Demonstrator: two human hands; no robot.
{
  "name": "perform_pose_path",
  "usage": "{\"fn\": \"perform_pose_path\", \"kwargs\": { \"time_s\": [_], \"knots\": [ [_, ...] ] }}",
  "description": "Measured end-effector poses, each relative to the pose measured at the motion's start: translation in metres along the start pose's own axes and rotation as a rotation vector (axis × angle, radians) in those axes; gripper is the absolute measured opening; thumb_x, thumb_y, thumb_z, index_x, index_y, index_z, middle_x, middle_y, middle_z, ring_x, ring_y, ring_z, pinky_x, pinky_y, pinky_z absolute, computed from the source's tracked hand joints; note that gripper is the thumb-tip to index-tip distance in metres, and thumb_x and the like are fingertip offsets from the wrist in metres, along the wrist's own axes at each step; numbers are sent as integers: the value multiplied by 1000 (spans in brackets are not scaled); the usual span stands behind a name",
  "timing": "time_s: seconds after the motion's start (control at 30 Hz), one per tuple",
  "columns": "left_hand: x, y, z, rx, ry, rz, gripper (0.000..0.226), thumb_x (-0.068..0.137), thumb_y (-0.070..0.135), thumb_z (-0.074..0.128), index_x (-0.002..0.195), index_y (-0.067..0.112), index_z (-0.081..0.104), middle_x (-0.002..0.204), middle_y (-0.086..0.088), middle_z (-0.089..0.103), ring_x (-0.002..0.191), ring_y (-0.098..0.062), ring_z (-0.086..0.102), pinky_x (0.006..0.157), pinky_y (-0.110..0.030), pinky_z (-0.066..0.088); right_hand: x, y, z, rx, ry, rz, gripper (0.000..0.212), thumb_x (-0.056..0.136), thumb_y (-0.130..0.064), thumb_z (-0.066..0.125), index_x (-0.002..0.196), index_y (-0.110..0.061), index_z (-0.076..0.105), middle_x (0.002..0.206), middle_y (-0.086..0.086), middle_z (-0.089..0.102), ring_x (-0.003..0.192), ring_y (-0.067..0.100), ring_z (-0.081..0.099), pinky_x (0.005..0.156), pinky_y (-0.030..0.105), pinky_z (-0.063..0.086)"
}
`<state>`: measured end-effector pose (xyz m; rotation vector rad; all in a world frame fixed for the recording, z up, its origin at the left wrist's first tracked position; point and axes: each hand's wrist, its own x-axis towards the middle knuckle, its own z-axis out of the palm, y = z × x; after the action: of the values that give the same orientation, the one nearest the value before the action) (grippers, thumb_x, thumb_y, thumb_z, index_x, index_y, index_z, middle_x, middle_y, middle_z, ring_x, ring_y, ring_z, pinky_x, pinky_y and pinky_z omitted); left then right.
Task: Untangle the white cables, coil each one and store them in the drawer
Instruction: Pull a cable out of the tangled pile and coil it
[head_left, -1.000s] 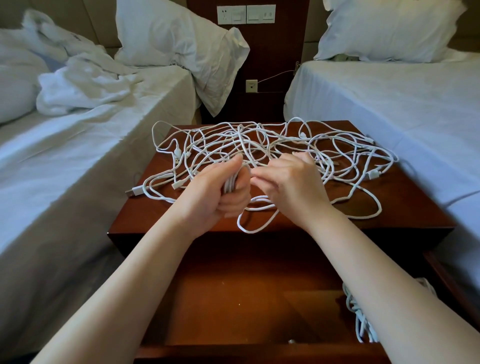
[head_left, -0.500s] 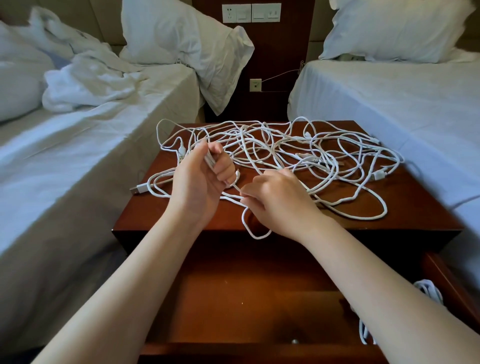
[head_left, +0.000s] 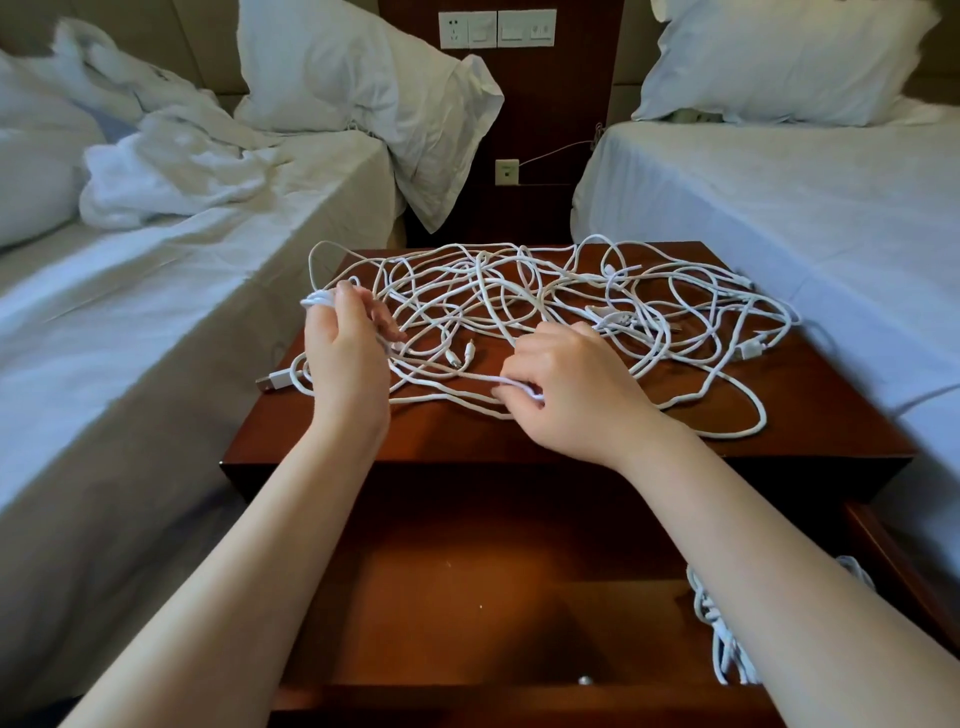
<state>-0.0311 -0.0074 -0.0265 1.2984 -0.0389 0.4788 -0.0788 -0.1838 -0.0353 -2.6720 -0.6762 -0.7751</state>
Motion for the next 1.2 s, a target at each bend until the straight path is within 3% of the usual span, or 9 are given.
{"fn": "perform_pose_path", "kwargs": {
  "time_s": [0.1, 0.17, 0.27, 0.47, 0.63, 0.7, 0.93, 1.07, 1.2],
  "knots": [
    [-1, -2, -2, 266, -6, 76, 36, 99, 13, 32, 67, 14, 48, 59, 1, 57, 58, -14, 51, 61, -29, 42, 1, 1, -1, -35, 117, -14, 24, 83, -26, 59, 64, -12, 65, 60, -4, 52, 64, 16, 43, 67, 32, 39],
    [-6, -1, 1, 465, -61, 133, 38, 99, 9, 34, 66, 19, 50, 63, 1, 61, 63, -13, 57, 64, -24, 45, 1, 0, -1, -43, 186, -35, 26, 85, -25, 57, 65, -11, 65, 63, -1, 55, 66, 19, 48, 65, 31, 38],
    [-12, -2, 4, 683, -160, 222, 28, 100, 10, 36, 78, 14, 53, 71, -1, 64, 69, -14, 63, 71, -26, 49, 1, 2, -2, -53, 266, -67, 24, 89, -25, 57, 73, -10, 68, 69, 0, 57, 71, 19, 49, 65, 33, 38],
    [-23, -2, 10, 780, -374, 207, 28, 99, 11, 34, 77, 16, 52, 65, -1, 58, 60, -15, 58, 62, -31, 49, 2, 10, -8, -61, 401, -86, 23, 94, -28, 58, 86, -11, 72, 78, 3, 62, 78, 24, 55, 68, 40, 44],
    [-28, 3, 14, 513, -499, -6, 36, 97, 6, 40, 62, 16, 44, 51, 7, 41, 50, -13, 37, 50, -30, 30, 3, 10, -11, -112, 473, -91, 26, 95, -30, 56, 89, -11, 73, 82, 5, 62, 82, 24, 52, 71, 36, 40],
    [-29, 7, 14, 482, -562, -105, 33, 94, 6, 41, 63, 11, 50, 41, 8, 40, 45, -10, 36, 46, -25, 28, 3, 12, -13, -118, 495, -90, 28, 96, -31, 54, 92, -12, 74, 83, 6, 61, 84, 22, 47, 69, 35, 39],
    [-37, 18, 12, 396, -990, -318, 49, 97, 41, 37, 71, 4, 53, 42, 2, 36, 39, -13, 29, 42, -22, 29, 3, 19, -13, -124, 484, -71, 25, 95, -29, 56, 93, -11, 73, 84, 7, 60, 85, 21, 43, 70, 33, 37],
    [-40, 21, 12, 365, -1083, -328, 44, 102, 24, 36, 67, 3, 52, 40, 1, 38, 37, -12, 31, 43, -19, 33, 2, 21, -14, -144, 490, -64, 28, 97, -30, 53, 92, -12, 73, 84, 7, 59, 85, 21, 42, 72, 28, 32],
    [-41, 20, 9, 265, -1183, -374, 41, 95, 28, 36, 65, 4, 52, 40, 2, 36, 38, -13, 31, 43, -21, 33, 2, 21, -10, -130, 477, -76, 25, 96, -28, 55, 93, -11, 73, 84, 7, 59, 84, 20, 43, 72, 28, 32]
  ]
}}
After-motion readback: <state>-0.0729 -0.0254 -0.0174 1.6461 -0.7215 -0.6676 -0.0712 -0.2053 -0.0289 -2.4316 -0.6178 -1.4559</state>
